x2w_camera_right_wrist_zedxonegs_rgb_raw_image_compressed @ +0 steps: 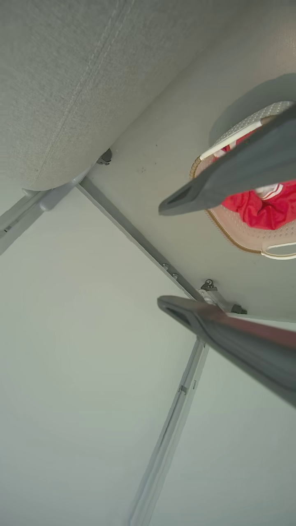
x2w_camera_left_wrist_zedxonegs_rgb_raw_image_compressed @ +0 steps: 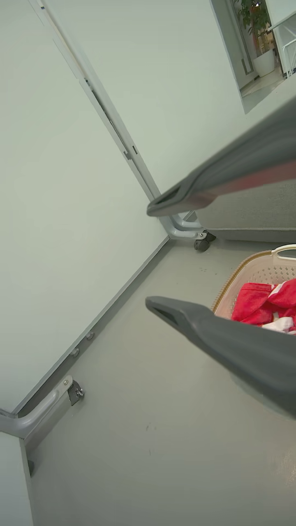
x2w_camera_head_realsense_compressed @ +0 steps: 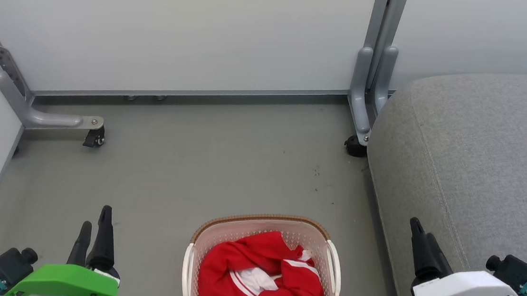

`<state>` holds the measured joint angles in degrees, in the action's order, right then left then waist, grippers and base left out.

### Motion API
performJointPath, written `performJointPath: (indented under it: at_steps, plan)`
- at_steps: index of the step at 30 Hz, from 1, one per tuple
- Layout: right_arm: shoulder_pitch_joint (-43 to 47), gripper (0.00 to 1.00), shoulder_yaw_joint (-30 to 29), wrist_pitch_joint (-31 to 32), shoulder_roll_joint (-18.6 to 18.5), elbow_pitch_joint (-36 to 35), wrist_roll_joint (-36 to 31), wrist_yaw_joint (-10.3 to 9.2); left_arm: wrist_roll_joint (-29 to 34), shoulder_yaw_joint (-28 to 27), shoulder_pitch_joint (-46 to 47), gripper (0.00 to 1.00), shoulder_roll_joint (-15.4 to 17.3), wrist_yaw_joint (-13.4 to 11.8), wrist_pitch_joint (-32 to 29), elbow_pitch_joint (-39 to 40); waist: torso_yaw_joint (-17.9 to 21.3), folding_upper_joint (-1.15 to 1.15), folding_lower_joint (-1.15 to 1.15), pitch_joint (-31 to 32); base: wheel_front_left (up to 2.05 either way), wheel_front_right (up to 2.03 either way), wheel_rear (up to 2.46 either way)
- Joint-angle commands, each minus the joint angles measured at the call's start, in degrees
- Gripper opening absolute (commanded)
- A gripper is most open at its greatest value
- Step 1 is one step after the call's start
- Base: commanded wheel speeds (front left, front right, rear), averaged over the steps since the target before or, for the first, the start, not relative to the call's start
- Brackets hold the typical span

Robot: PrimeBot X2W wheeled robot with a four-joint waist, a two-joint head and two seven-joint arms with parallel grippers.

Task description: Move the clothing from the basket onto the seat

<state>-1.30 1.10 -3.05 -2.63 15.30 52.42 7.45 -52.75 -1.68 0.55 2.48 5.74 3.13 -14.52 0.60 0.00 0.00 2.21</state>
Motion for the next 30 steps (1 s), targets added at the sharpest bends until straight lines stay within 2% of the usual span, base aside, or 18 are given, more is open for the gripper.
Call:
performJointPath:
  at_steps: [1,11,30]
  plan:
    - [0.0,1.00,0.4,-0.7,-0.6,-1.6,-3.3,0.03,2.8,0.4,0.0,1.00,0.3,-0.4,0.6,1.4,0.0,0.00,0.00,0.2,0.00,0.00,0.00]
    - [0.8,1.00,1.8,-2.5,-0.8,-4.9,-14.3,0.03,11.0,2.4,-0.6,1.00,0.3,-1.0,2.4,3.7,0.0,0.00,0.00,0.8,0.00,0.00,0.00]
    - [1.7,1.00,2.9,-5.7,-1.1,-7.8,-27.7,0.03,24.5,4.5,-1.2,1.00,0.4,-1.5,5.6,5.4,-0.1,0.00,0.00,1.0,0.00,0.00,0.00]
